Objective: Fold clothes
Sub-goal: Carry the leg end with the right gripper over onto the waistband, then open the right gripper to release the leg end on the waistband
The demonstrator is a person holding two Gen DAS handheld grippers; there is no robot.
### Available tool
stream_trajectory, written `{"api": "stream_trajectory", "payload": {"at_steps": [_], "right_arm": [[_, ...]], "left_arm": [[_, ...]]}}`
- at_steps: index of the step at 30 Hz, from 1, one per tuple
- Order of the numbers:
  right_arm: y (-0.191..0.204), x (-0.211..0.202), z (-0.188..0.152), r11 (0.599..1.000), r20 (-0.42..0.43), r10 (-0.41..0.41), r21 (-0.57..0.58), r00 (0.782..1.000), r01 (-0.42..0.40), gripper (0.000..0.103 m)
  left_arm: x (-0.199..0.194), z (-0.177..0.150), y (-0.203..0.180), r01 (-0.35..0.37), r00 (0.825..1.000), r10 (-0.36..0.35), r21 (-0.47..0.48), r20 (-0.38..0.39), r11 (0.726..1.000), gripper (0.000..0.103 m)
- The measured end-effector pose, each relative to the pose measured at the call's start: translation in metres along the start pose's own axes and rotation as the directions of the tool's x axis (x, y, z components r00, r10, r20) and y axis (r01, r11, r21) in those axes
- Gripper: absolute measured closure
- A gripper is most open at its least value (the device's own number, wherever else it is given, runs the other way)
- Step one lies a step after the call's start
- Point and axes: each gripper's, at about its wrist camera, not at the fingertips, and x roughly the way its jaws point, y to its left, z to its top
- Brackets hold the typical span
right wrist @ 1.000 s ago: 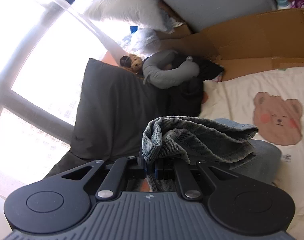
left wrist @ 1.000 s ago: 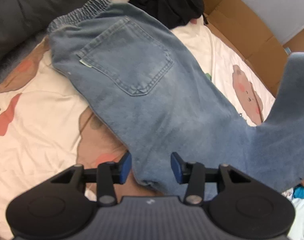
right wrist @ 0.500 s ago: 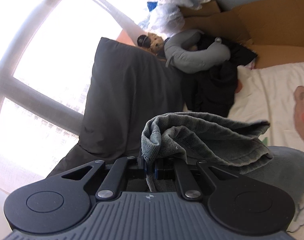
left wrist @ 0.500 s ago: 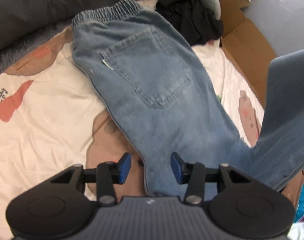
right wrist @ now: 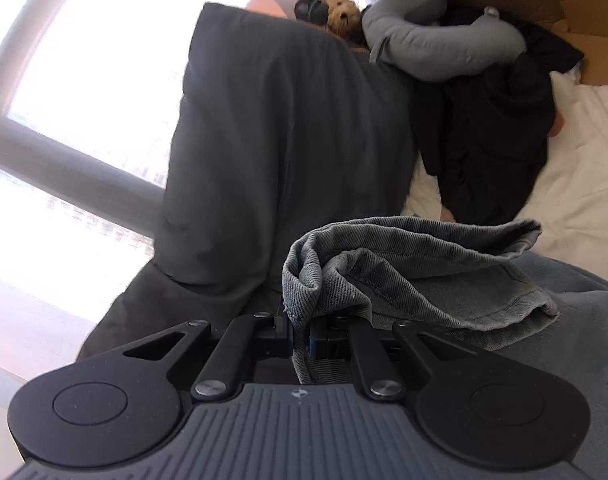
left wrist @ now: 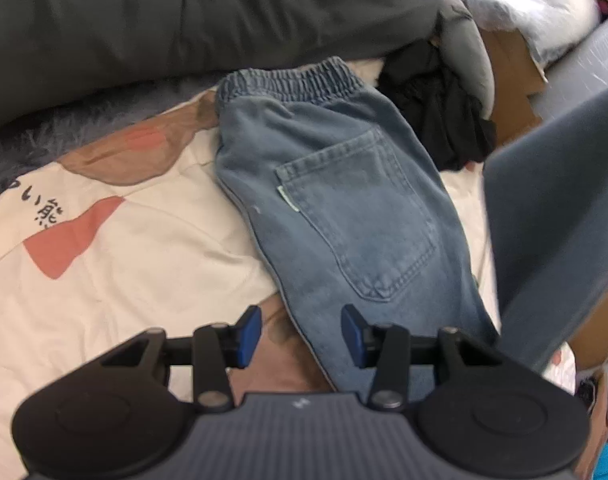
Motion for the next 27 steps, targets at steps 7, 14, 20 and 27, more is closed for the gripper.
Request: {"api": "stream_trajectory", "payload": {"at_steps": [7, 14, 20, 27], "right_arm": [[-0.002, 0.056, -0.016, 0.996, 0.038, -0.067, -0.061, 0.997, 0.07, 0.097], [-0.001, 0.106, -0.036, 0.983, 0.047, -0.116, -0.139, 0.992, 0.121, 0.097], [-0.007, 0.141, -0.049, 0.979, 0.032, -0.135, -0.152, 0.99, 0.138, 0.097], [-0.015, 0.176, -0.053, 0.982, -0.018, -0.143, -0.123, 0.99, 0.14, 0.081]], "left_arm": [[0.002, -0.001, 0.018, -0.032, 0.999, 0.033, -0.032, 0.027, 0.999, 0.057], [0.009, 0.001, 0.026, -0.059, 0.998, 0.061, -0.054, 0.029, 0.997, 0.057], [0.011, 0.003, 0.03, -0.08, 0.996, 0.082, -0.059, 0.026, 0.995, 0.057], [0.008, 0.006, 0.042, -0.111, 0.992, 0.117, -0.099, 0.056, 0.989, 0.057]]}}
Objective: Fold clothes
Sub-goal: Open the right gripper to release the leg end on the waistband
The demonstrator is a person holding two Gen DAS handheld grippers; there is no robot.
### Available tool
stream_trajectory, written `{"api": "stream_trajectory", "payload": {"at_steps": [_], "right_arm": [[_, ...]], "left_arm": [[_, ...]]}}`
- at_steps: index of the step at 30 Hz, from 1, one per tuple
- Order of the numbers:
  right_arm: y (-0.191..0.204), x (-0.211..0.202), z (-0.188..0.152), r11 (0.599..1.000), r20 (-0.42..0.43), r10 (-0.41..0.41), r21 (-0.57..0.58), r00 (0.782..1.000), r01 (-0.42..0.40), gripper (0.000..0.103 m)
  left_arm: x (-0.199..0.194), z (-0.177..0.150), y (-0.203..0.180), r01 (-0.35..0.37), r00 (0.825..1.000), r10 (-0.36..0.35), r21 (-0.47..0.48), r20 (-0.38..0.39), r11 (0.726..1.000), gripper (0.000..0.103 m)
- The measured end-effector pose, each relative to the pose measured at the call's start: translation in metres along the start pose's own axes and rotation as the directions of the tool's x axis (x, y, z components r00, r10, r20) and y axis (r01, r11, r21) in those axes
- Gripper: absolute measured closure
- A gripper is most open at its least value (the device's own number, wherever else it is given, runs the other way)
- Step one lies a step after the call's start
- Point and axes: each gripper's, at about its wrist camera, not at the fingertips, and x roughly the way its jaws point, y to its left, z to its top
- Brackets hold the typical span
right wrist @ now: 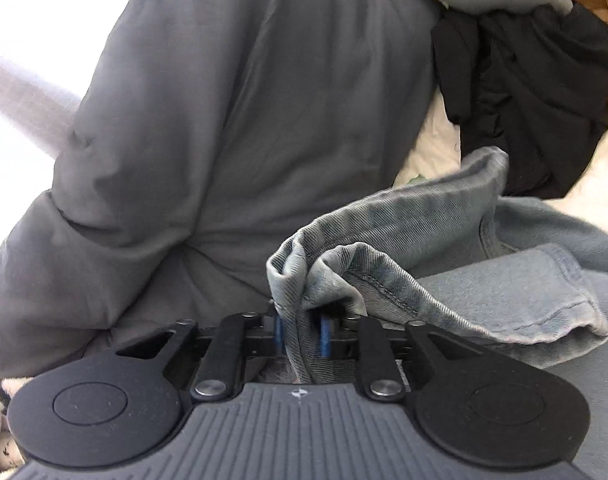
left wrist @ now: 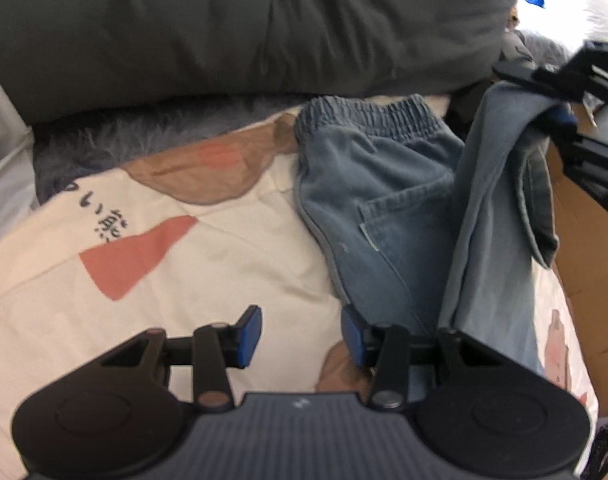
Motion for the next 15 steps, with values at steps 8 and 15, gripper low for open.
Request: {"api": "stream_trajectory", "payload": {"at_steps": [8, 15], "right_arm": [[-0.022, 0.009, -0.019, 0.995, -0.053, 0.073, 0.074, 0.996, -0.069, 0.035], [-0.03, -0.014, -0.03, 0.992, -0.045, 0.1, 0.08, 0.994, -0.097, 0.024]], "left_arm": [[0.003, -0.007, 0.01, -0.054, 0.999, 0.054, -0.035, -0.003, 0.998, 0.057], [0.0, -0.004, 0.008, -0.082, 0.996, 0.082, -0.015, 0.027, 0.997, 0.057]]}}
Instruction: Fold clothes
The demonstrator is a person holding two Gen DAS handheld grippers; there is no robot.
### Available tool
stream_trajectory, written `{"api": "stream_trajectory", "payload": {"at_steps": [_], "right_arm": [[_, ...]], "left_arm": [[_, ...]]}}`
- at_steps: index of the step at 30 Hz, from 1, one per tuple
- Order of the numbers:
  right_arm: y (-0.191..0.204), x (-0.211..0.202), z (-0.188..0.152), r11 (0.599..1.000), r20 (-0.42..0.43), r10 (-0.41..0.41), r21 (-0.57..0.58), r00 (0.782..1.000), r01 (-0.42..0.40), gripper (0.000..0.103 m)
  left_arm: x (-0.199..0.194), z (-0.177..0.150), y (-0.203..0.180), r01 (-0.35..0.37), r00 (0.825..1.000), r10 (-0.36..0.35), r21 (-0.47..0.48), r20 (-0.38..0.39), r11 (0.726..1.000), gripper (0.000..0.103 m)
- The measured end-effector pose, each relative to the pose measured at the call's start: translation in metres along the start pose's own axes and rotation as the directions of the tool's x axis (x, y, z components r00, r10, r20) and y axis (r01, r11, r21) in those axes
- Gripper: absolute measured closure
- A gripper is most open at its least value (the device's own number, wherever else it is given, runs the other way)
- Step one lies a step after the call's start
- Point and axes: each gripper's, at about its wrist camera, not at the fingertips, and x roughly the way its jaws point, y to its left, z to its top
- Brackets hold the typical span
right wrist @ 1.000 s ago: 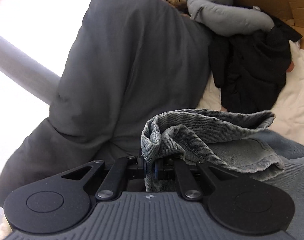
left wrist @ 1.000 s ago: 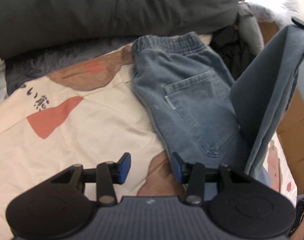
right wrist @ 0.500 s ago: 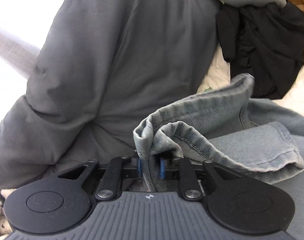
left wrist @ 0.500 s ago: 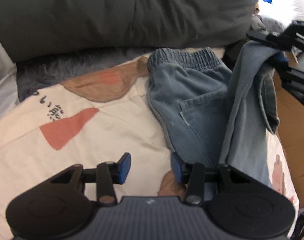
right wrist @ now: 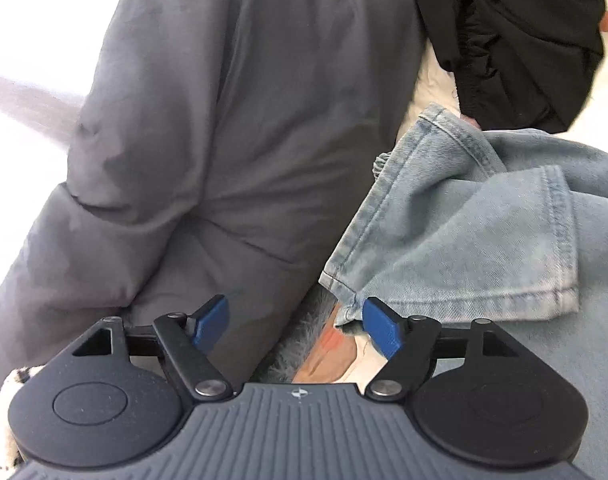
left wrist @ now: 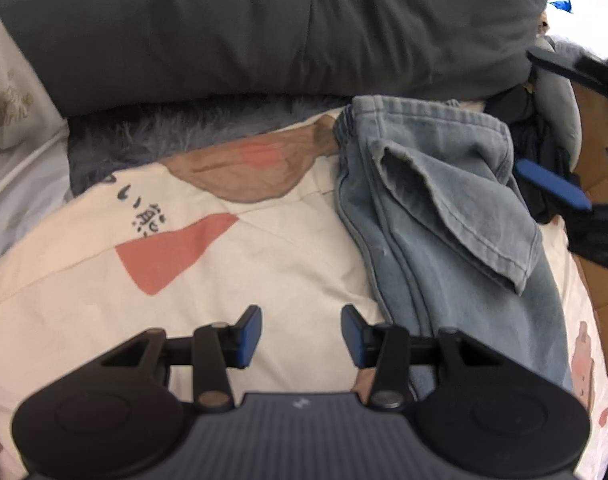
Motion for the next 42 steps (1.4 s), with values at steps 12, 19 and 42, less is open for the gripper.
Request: {"api": "stream_trajectory", "payload": {"at_steps": [12, 19, 42], "right_arm": [[-0.077, -0.099, -0.039, 0.981, 0.089, -0.176, 0.099, 0.98, 0.167, 0.024], [-0.133, -0.152, -0.066, 0.942, 0.12, -0.279, 0.225, 0.953, 0.248, 0.024], [-0.229, -0.227, -0.088, 0.841, 0.186, -0.464, 0.401, 0.866, 0.364, 0.024]], "left_arm": [[0.003, 0.025, -0.056, 0.03, 0.998, -0.041, 0.219, 0.048, 0.975, 0.054], [0.016, 0.027, -0.104, 0.079, 0.996, -0.085, 0.415, -0.005, 0.906, 0.041], [0.035, 0.068, -0.207, 0.026, 0.99, -0.122, 0.737, 0.077, 0.675, 0.035]]}}
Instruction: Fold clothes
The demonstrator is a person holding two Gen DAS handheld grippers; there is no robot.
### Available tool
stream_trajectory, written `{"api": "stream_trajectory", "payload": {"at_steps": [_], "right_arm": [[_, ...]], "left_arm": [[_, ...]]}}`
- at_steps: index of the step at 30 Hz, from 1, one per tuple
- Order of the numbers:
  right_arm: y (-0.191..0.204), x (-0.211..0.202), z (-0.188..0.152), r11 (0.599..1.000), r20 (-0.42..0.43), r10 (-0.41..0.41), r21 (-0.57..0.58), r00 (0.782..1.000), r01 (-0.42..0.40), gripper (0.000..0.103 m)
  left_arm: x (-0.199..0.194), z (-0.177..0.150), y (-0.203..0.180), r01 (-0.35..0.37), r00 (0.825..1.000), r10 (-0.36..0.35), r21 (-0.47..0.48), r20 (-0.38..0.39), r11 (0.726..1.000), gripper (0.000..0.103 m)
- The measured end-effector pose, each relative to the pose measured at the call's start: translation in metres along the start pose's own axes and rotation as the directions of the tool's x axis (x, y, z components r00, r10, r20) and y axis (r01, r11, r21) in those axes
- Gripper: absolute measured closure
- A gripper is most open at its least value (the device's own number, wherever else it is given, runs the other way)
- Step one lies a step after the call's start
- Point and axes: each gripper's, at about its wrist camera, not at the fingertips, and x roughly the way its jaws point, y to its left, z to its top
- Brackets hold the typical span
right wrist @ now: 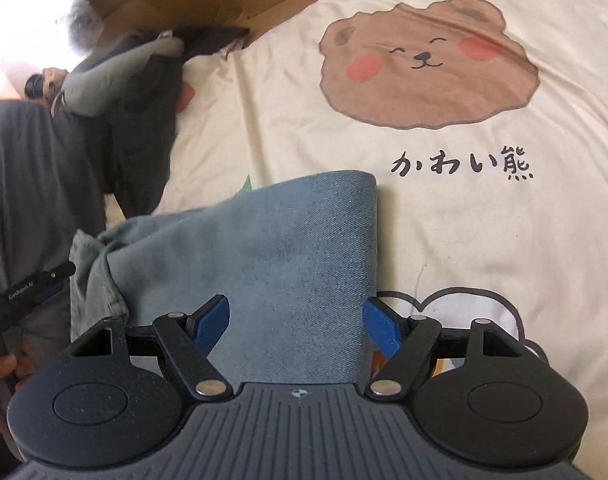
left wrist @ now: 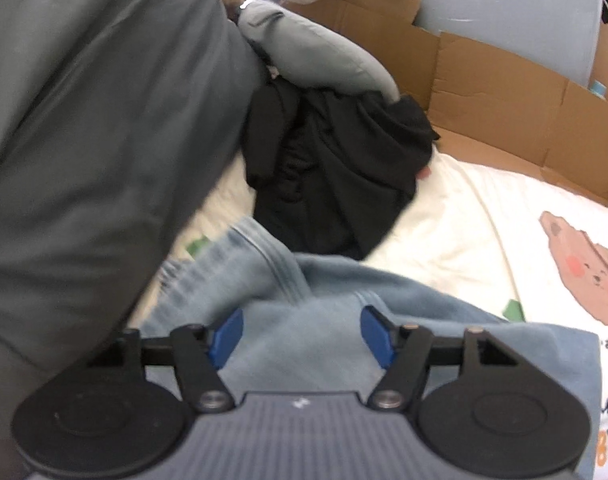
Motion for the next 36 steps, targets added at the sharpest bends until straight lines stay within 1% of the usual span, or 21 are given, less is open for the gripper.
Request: {"api": "stream_trajectory", "payload": {"at_steps": [4, 6, 7, 10, 11, 13, 15, 16, 17, 18, 20, 21, 23, 24, 25, 28, 31, 33, 35, 36], "right_arm": [[-0.004, 0.006, -0.001, 1.0, -0.017, -0.008, -0.002, 1.0, 0.008, 0.024], [-0.005, 0.008, 0.0, 1.0, -0.023, -0.012, -0.005, 1.0, 0.012, 0.024], [-0.006, 0.009, 0.0, 1.0, -0.023, -0.014, -0.006, 1.0, 0.014, 0.024], [-0.01, 0.01, -0.001, 1.0, -0.032, -0.029, -0.003, 0.999, 0.029, 0.024], [-0.011, 0.01, -0.001, 0.999, -0.034, -0.032, -0.003, 0.999, 0.032, 0.024], [-0.012, 0.01, -0.003, 0.999, -0.038, -0.036, -0.005, 0.999, 0.036, 0.024], [-0.014, 0.01, -0.004, 0.999, -0.042, -0.039, -0.007, 0.998, 0.038, 0.024], [-0.014, 0.01, -0.005, 0.999, -0.044, -0.04, -0.009, 0.998, 0.039, 0.024], [-0.015, 0.01, -0.006, 0.999, -0.046, -0.043, -0.007, 0.998, 0.042, 0.024], [-0.016, 0.01, -0.006, 0.999, -0.047, -0.044, -0.005, 0.998, 0.044, 0.024], [-0.018, 0.009, -0.008, 0.999, -0.049, -0.047, -0.001, 0.998, 0.047, 0.024], [-0.018, 0.009, -0.009, 0.999, -0.051, -0.048, 0.0, 0.998, 0.048, 0.024], [-0.019, 0.009, -0.009, 0.999, -0.054, -0.05, -0.002, 0.997, 0.05, 0.024], [-0.02, 0.008, -0.01, 0.999, -0.056, -0.05, -0.003, 0.997, 0.05, 0.024], [-0.02, 0.008, -0.01, 0.999, -0.057, -0.051, -0.004, 0.997, 0.051, 0.024], [-0.021, 0.007, -0.009, 0.999, -0.052, -0.052, -0.002, 0.997, 0.052, 0.024], [-0.023, 0.007, -0.009, 0.999, -0.053, -0.055, 0.001, 0.997, 0.055, 0.024], [-0.023, 0.008, -0.009, 0.998, -0.057, -0.056, 0.0, 0.997, 0.056, 0.024], [-0.022, 0.008, -0.009, 0.998, -0.059, -0.057, -0.004, 0.997, 0.057, 0.024], [-0.022, 0.007, -0.009, 0.998, -0.058, -0.056, -0.008, 0.997, 0.056, 0.024]], "left_arm": [[0.008, 0.018, 0.014, -0.019, 1.0, 0.02, 0.075, -0.007, 0.997, 0.035], [0.015, 0.027, 0.017, -0.033, 0.999, 0.034, 0.143, -0.004, 0.989, 0.034], [0.019, 0.031, 0.02, -0.035, 0.999, 0.036, 0.162, -0.004, 0.986, 0.034], [0.038, 0.046, 0.028, 0.011, 1.0, -0.007, 0.177, -0.023, 0.984, 0.033], [0.046, 0.05, 0.03, 0.041, 0.998, -0.033, 0.183, -0.046, 0.982, 0.033], [0.066, 0.056, 0.034, 0.107, 0.99, -0.087, 0.194, -0.109, 0.975, 0.033], [0.079, 0.058, 0.037, 0.16, 0.978, -0.131, 0.184, -0.162, 0.97, 0.033], [0.084, 0.059, 0.04, 0.175, 0.973, -0.143, 0.174, -0.179, 0.969, 0.036], [0.088, 0.059, 0.042, 0.185, 0.969, -0.153, 0.164, -0.193, 0.969, 0.042], [0.088, 0.059, 0.045, 0.195, 0.968, -0.163, 0.158, -0.193, 0.968, 0.046], [0.085, 0.059, 0.05, 0.213, 0.965, -0.185, 0.148, -0.184, 0.966, 0.067], [0.082, 0.058, 0.052, 0.213, 0.968, -0.186, 0.15, -0.171, 0.966, 0.068], [0.074, 0.058, 0.055, 0.205, 0.973, -0.184, 0.158, -0.14, 0.966, 0.075], [0.069, 0.057, 0.057, 0.194, 0.977, -0.175, 0.166, -0.123, 0.967, 0.076], [0.065, 0.058, 0.059, 0.179, 0.981, -0.162, 0.17, -0.109, 0.969, 0.08], [0.053, 0.062, 0.068, 0.147, 0.988, -0.137, 0.163, -0.073, 0.976, 0.081], [0.053, 0.063, 0.075, 0.136, 0.99, -0.129, 0.143, -0.057, 0.98, 0.081], [0.063, 0.063, 0.073, 0.114, 0.993, -0.106, 0.15, -0.06, 0.982, 0.08], [0.075, 0.063, 0.071, 0.064, 0.996, -0.055, 0.142, -0.067, 0.988, 0.066], [0.079, 0.063, 0.071, 0.015, 0.998, -0.007, 0.133, -0.062, 0.991, 0.065]]}}
